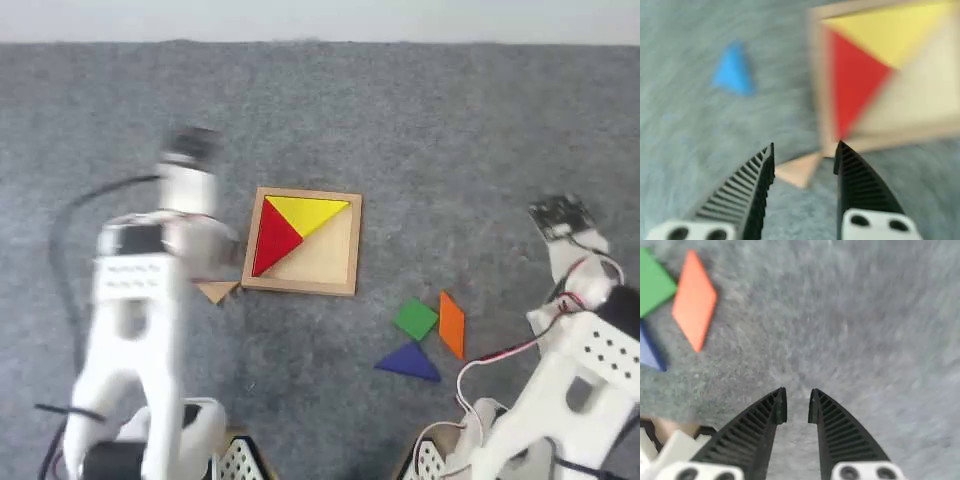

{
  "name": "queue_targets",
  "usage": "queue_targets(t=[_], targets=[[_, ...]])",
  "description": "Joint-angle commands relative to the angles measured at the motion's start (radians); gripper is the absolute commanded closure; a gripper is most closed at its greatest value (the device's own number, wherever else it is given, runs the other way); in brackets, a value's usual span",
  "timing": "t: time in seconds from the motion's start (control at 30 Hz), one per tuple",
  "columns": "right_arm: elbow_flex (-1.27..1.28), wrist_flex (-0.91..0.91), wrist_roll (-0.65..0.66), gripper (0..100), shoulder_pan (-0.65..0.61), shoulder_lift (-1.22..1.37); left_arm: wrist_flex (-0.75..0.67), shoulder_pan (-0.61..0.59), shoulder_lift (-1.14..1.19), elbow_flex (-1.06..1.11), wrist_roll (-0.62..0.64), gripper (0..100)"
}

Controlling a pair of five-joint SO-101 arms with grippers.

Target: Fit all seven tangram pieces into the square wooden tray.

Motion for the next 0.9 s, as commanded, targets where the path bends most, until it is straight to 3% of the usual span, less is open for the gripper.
queue_targets(t=[0.0,0.1,0.33,0.53,0.73,0.87], targets=[[0.121,-0.127,-0.192,91.4,0.056,-0.012,0.021,0.430,-0.163,0.061,-0.218,81],[0.173,-0.205,-0.325,91.4,0.045,0.036,0.006,0.399,-0.160,0.024,-0.163,81],[0.255,-0.357,-0.577,91.4,-0.113,0.128,0.003,-0.008,0.133,-0.222,-0.015,81],[0.456,-0.573,-0.597,91.4,-0.171,0.131,0.011,-0.190,0.519,-0.483,-0.083,81],[0.483,-0.605,-0.595,91.4,-0.177,0.130,0.137,-0.221,0.861,-0.757,-0.083,73],[0.483,-0.605,-0.595,91.4,-0.173,0.130,0.219,-0.221,0.954,-0.892,-0.092,70]])
